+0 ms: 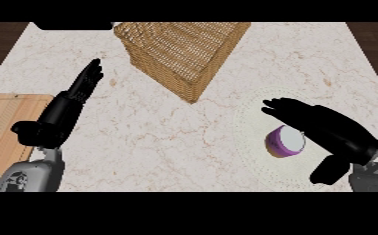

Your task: Pick the can from the placemat and place it in the basket

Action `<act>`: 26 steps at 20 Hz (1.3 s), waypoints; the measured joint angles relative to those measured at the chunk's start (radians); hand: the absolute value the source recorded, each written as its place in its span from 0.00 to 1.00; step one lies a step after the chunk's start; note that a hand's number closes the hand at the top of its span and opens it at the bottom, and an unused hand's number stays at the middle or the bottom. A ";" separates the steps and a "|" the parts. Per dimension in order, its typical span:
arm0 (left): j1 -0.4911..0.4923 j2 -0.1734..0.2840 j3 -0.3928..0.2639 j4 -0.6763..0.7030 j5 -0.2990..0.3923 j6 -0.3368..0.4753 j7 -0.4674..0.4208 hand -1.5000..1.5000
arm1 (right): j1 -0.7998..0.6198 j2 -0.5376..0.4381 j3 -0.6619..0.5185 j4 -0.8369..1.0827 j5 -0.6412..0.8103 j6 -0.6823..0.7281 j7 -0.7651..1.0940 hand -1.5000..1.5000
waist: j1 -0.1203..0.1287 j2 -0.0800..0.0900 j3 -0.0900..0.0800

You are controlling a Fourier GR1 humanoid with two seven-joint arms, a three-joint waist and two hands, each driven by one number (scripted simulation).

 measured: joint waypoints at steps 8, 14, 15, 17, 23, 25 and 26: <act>0.009 -0.023 0.008 -0.027 -0.017 -0.018 0.011 0.50 | -0.038 0.046 0.015 0.109 0.098 -0.044 -0.022 0.00 | 0.001 0.000 0.000; -0.015 -0.024 0.027 -0.007 -0.024 -0.032 0.018 0.50 | -0.032 0.057 0.019 0.162 0.158 -0.072 -0.039 0.00 | 0.000 0.000 0.000; -0.014 -0.027 0.030 0.003 -0.029 -0.031 0.005 0.50 | -0.036 0.070 0.025 0.178 0.168 -0.081 -0.038 0.00 | 0.000 0.000 0.000; -0.020 -0.031 0.038 0.026 -0.034 -0.032 -0.012 0.50 | -0.029 0.075 0.027 0.174 0.175 -0.063 -0.038 0.00 | 0.000 0.000 0.000; -0.015 -0.041 0.040 0.026 -0.042 -0.038 -0.016 0.50 | -0.019 0.069 0.055 0.208 0.216 -0.061 -0.081 1.00 | 0.000 -0.002 -0.002; 0.002 -0.048 0.032 -0.003 -0.044 -0.038 -0.004 0.50 | -0.017 0.060 0.076 0.214 0.244 -0.076 -0.097 1.00 | 0.002 -0.004 -0.004; 0.001 -0.049 0.033 -0.020 -0.040 -0.039 0.014 0.50 | -0.018 0.065 0.082 0.215 0.253 -0.077 -0.097 1.00 | 0.002 -0.005 -0.006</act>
